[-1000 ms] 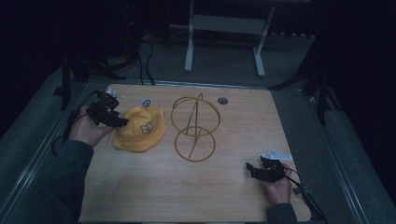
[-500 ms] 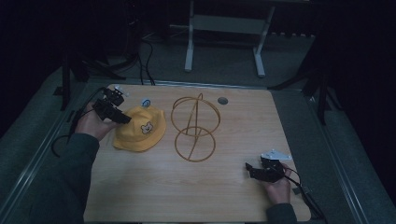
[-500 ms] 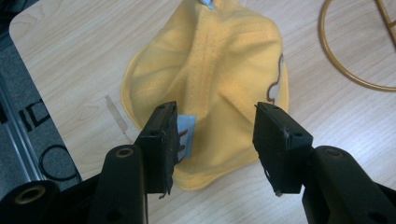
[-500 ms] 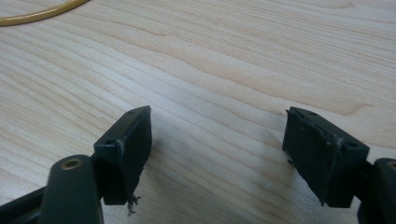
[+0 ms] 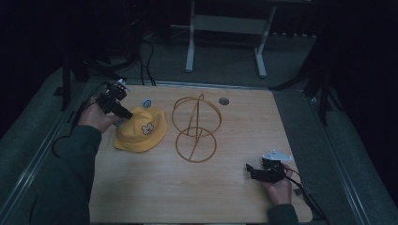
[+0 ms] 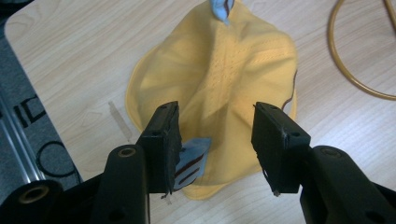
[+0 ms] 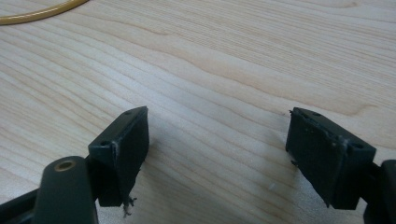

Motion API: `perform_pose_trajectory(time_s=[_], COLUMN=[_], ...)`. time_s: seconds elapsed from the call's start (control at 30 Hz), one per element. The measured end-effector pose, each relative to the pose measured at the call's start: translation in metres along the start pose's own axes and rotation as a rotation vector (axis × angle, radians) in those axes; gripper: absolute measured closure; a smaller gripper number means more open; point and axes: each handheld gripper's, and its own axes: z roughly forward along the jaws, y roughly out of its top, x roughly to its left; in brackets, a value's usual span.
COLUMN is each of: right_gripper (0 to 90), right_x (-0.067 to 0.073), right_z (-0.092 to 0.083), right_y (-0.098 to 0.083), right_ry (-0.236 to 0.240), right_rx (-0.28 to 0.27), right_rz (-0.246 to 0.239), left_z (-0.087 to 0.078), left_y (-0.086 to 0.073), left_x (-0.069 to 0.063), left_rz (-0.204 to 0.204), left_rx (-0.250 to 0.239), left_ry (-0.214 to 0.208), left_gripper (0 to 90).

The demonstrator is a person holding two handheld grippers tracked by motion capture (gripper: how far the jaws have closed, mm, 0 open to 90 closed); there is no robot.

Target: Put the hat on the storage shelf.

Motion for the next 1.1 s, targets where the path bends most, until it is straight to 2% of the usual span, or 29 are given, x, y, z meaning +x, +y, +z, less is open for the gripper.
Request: perform_pose_trajectory(time_s=[0.17, 0.47, 0.8, 0.93, 1.0, 1.03, 1.1], right_gripper=[21.1, 20.6, 20.3, 20.2, 20.3, 20.3, 20.2], right_x=[0.000, 0.000, 0.000, 0.000, 0.000, 0.000, 0.000], right_z=[0.000, 0.000, 0.000, 0.000, 0.000, 0.000, 0.000], right_y=[0.000, 0.000, 0.000, 0.000, 0.000, 0.000, 0.000], right_ry=[0.000, 0.002, 0.003, 0.005, 0.005, 0.005, 0.006], right_rx=[0.001, 0.002, 0.003, 0.003, 0.003, 0.002, 0.003], right_rz=[0.001, -0.001, -0.002, -0.003, -0.003, -0.004, -0.004], left_z=[0.001, 0.010, 0.035, 0.046, 0.047, 0.048, 0.048], left_y=[0.009, 0.020, 0.030, 0.031, 0.031, 0.031, 0.031], left_x=[0.003, 0.006, 0.007, 0.005, 0.005, 0.007, 0.006], left_rz=[-0.001, -0.011, -0.021, -0.019, -0.023, -0.028, -0.022], left_rx=[0.009, 0.012, 0.042, 0.082, 0.087, 0.098, 0.114], left_ry=[-0.023, -0.033, -0.060, -0.044, -0.047, -0.066, -0.066], left_gripper=[50.3, 39.3, 39.7, 39.9, 43.5, 50.4, 68.1])
